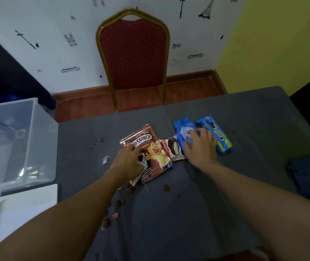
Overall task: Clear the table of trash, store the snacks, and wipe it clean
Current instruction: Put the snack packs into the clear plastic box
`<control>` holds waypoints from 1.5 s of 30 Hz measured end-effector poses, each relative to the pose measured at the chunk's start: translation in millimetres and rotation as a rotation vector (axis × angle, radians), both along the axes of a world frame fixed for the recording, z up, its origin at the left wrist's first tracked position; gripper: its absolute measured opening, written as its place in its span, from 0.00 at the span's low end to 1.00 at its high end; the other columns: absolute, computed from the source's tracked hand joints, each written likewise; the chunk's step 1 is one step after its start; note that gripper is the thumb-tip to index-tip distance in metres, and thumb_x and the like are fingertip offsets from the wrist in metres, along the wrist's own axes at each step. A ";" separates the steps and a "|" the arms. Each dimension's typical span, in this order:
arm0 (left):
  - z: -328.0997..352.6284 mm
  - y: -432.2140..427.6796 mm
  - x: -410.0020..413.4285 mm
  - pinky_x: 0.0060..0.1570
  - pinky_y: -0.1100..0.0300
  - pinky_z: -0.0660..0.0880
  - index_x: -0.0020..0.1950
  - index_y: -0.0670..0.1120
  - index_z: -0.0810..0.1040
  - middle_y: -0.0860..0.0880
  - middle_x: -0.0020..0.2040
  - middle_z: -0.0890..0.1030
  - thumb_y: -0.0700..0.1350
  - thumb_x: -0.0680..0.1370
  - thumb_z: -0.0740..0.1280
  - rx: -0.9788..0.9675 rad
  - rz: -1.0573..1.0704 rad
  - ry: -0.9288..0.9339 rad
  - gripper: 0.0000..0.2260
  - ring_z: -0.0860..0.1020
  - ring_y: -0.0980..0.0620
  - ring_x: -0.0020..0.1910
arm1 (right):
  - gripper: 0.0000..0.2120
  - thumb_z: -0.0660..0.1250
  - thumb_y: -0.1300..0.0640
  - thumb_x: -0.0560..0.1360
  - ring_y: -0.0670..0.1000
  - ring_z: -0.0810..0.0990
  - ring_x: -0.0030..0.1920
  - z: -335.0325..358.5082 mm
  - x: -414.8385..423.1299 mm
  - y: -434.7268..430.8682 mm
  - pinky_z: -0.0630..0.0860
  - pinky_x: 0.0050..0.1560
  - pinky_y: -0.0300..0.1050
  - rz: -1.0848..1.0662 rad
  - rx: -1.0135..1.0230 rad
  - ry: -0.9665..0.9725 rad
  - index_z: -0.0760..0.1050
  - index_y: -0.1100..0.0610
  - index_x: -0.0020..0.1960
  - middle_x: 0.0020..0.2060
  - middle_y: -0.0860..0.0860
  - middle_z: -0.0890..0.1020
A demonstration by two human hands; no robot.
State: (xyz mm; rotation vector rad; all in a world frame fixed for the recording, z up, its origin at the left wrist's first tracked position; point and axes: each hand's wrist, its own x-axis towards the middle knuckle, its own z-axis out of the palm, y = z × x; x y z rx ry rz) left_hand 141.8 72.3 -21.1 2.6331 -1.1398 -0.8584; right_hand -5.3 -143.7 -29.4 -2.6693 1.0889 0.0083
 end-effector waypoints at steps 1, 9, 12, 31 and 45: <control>2.1 -6.0 -0.2 0.67 0.48 0.70 0.77 0.51 0.62 0.46 0.69 0.69 0.51 0.74 0.65 -0.010 -0.009 -0.008 0.31 0.69 0.44 0.67 | 0.20 0.65 0.46 0.78 0.56 0.65 0.68 -0.3 -2.2 -7.5 0.64 0.67 0.56 -0.024 -0.010 -0.009 0.71 0.51 0.68 0.65 0.53 0.70; 7.5 -83.3 -6.9 0.68 0.47 0.68 0.76 0.46 0.61 0.44 0.71 0.68 0.58 0.76 0.64 -0.081 -0.082 -0.076 0.32 0.68 0.43 0.69 | 0.27 0.65 0.45 0.78 0.59 0.61 0.73 -6.1 -18.9 -65.6 0.63 0.67 0.62 -0.223 0.056 0.063 0.63 0.47 0.75 0.75 0.54 0.62; 5.1 -118.0 -17.2 0.63 0.49 0.71 0.76 0.47 0.61 0.42 0.68 0.69 0.61 0.76 0.65 -0.107 -0.106 -0.074 0.34 0.70 0.43 0.66 | 0.30 0.65 0.46 0.79 0.59 0.62 0.73 -14.0 -26.9 -79.0 0.66 0.68 0.62 -0.247 0.155 0.101 0.58 0.44 0.77 0.75 0.54 0.62; -5.8 -208.5 -58.2 0.63 0.48 0.66 0.70 0.43 0.66 0.41 0.66 0.72 0.67 0.71 0.65 0.047 0.054 -0.160 0.37 0.70 0.40 0.64 | 0.31 0.68 0.59 0.78 0.58 0.73 0.62 -29.6 -49.3 -94.0 0.72 0.63 0.51 -0.189 0.241 -0.135 0.63 0.45 0.77 0.63 0.54 0.74; 52.7 -175.3 -50.6 0.60 0.48 0.74 0.78 0.49 0.55 0.46 0.69 0.67 0.55 0.69 0.74 -0.355 0.237 0.186 0.43 0.73 0.42 0.63 | 0.32 0.69 0.58 0.77 0.58 0.74 0.64 17.0 -52.4 -73.7 0.71 0.66 0.50 -0.141 0.221 -0.199 0.63 0.48 0.78 0.64 0.55 0.74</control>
